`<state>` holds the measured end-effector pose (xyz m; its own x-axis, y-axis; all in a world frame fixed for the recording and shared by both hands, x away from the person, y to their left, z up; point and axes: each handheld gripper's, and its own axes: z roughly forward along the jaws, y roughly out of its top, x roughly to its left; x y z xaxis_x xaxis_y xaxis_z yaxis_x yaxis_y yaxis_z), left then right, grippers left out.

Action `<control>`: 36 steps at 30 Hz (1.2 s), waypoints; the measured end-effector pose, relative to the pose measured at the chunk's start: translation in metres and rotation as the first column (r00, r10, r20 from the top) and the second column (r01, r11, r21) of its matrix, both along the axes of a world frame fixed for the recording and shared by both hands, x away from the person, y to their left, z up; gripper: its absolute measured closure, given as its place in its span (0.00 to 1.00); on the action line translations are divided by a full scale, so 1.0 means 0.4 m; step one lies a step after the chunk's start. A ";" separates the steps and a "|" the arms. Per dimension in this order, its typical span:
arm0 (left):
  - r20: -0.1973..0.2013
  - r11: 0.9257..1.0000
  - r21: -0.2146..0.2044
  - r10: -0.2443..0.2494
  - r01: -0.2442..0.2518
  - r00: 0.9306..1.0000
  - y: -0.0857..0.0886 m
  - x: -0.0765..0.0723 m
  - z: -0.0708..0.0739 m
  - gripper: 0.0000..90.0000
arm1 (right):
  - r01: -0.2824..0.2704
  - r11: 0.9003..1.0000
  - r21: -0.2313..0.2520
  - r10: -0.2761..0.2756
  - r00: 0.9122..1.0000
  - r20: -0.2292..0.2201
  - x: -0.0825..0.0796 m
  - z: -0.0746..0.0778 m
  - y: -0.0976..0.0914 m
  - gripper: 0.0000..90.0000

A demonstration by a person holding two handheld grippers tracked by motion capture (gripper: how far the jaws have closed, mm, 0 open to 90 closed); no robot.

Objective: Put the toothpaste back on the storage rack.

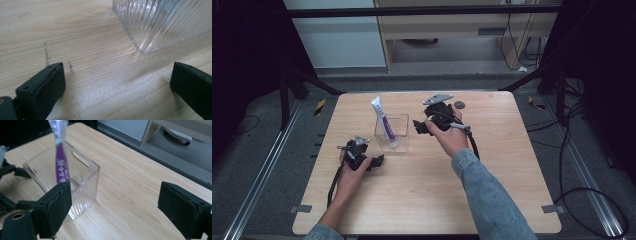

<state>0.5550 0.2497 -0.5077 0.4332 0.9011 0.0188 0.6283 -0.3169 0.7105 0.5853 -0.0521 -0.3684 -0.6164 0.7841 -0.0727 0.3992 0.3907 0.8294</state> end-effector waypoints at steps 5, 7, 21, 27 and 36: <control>0.001 1.000 0.000 0.000 0.000 1.000 0.000 0.000 0.000 0.00 | 0.025 1.000 -0.001 -0.025 1.000 -0.002 -0.007 -0.019 -0.060 0.15; 0.001 1.000 0.000 0.000 0.000 1.000 0.000 0.000 0.000 0.00 | 0.035 0.999 -0.006 -0.035 0.999 -0.009 -0.012 -0.031 -0.082 0.15; 0.000 1.000 0.002 -0.001 0.001 1.000 0.000 0.000 0.000 0.00 | 0.103 0.994 -0.027 -0.104 0.994 -0.028 -0.024 -0.073 -0.191 0.14; 0.000 1.000 0.002 -0.001 0.001 1.000 0.000 0.000 0.000 0.00 | 0.126 0.991 -0.038 -0.128 0.991 -0.050 -0.029 -0.103 -0.229 0.14; 0.000 1.000 0.002 -0.001 0.001 1.000 0.000 0.000 0.000 0.00 | 0.179 0.983 -0.035 -0.181 0.980 -0.085 -0.036 -0.154 -0.302 0.14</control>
<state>0.5549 0.2497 -0.5077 0.4337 0.9008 0.0206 0.6281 -0.3186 0.7100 0.5709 -0.1730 -0.4298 -0.4704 0.8812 -0.0475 0.5355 0.3279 0.7783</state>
